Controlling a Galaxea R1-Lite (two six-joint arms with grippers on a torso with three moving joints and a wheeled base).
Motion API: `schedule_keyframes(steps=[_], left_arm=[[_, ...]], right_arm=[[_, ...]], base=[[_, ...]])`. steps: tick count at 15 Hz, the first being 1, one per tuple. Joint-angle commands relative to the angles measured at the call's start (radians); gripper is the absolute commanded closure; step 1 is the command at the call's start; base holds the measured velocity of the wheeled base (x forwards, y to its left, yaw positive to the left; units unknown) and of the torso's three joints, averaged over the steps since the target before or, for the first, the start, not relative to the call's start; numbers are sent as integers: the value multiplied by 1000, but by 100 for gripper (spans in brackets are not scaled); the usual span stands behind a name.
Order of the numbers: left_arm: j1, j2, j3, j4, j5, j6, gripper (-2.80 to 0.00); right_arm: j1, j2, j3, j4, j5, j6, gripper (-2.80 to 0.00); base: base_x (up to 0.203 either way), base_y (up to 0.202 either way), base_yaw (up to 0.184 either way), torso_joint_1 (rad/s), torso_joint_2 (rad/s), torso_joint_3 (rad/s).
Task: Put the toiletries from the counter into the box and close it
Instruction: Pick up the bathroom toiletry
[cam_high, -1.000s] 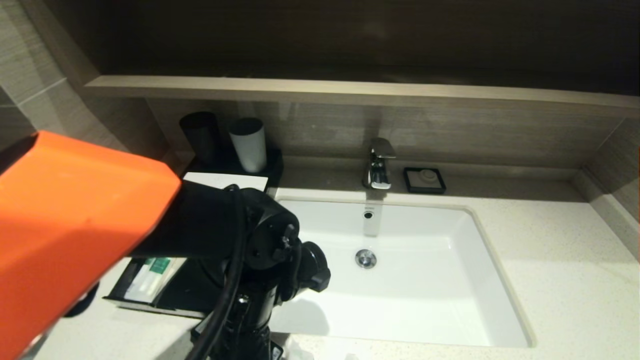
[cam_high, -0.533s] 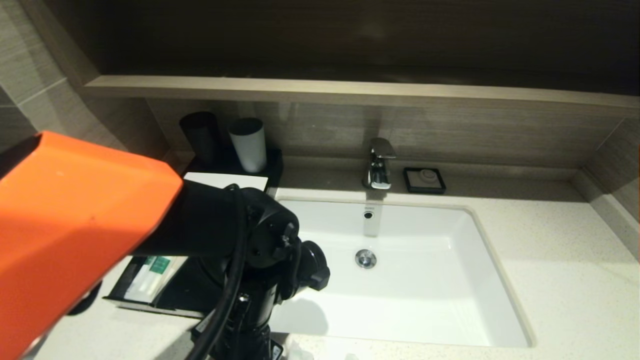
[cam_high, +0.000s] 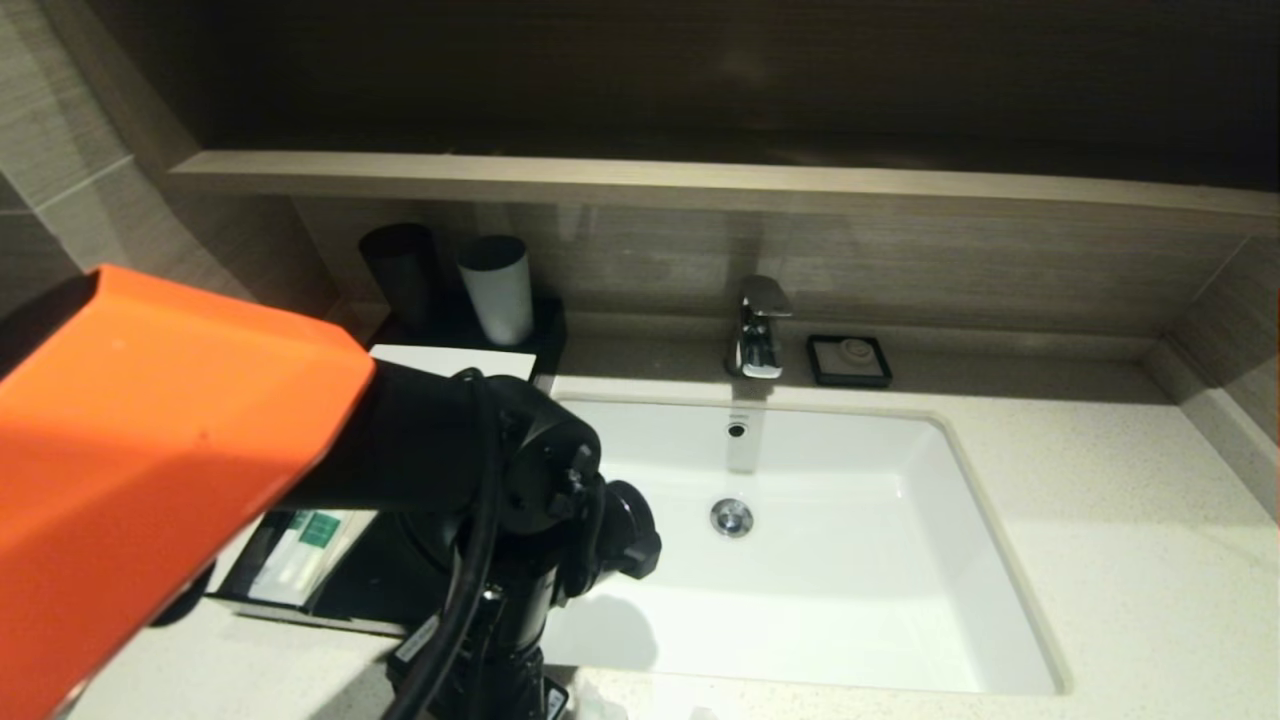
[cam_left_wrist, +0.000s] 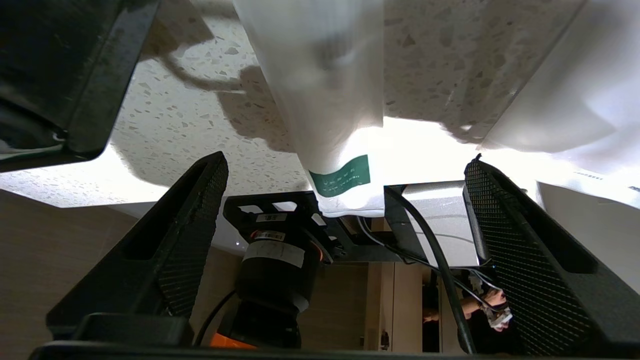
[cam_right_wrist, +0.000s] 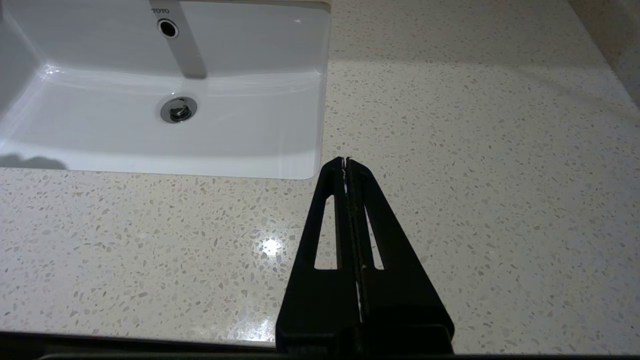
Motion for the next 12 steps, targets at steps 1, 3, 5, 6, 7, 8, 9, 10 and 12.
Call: schedule_keyframes(steps=[1,3,5,6,7,8,9,10,12], left_arm=[[0,2,0,7,1,-3,-280],[0,3,0,7,1,-1,-280],[1,3,0,7,0,-2,0],[1,1,0,6,-1,-3,0],[1,1,0,5,-10,-3,0],[3,0,-3,5,-19,-3,0],[5,1,-8,7,-22,-3,0],[8,0,-8,7,-22,-3,0],[9,0,-8,7,-25,-3,0]], right_arm=[[0,-1,0,0,0,0,0],[0,-1,0,1,0,0,0],[0,-1,0,0,0,0,0],[0,-1,0,0,0,0,0],[0,-1,0,0,0,0,0],[0,-1,0,0,0,0,0],[0,-1,0,0,0,0,0],[0,-1,0,0,0,0,0],[0,-1,0,0,0,0,0]], base=[[0,0,0,0,0,0],[0,0,0,0,0,0],[0,0,0,0,0,0],[0,0,0,0,0,0],[0,0,0,0,0,0],[0,0,0,0,0,0],[0,0,0,0,0,0],[0,0,0,0,0,0],[0,0,0,0,0,0]])
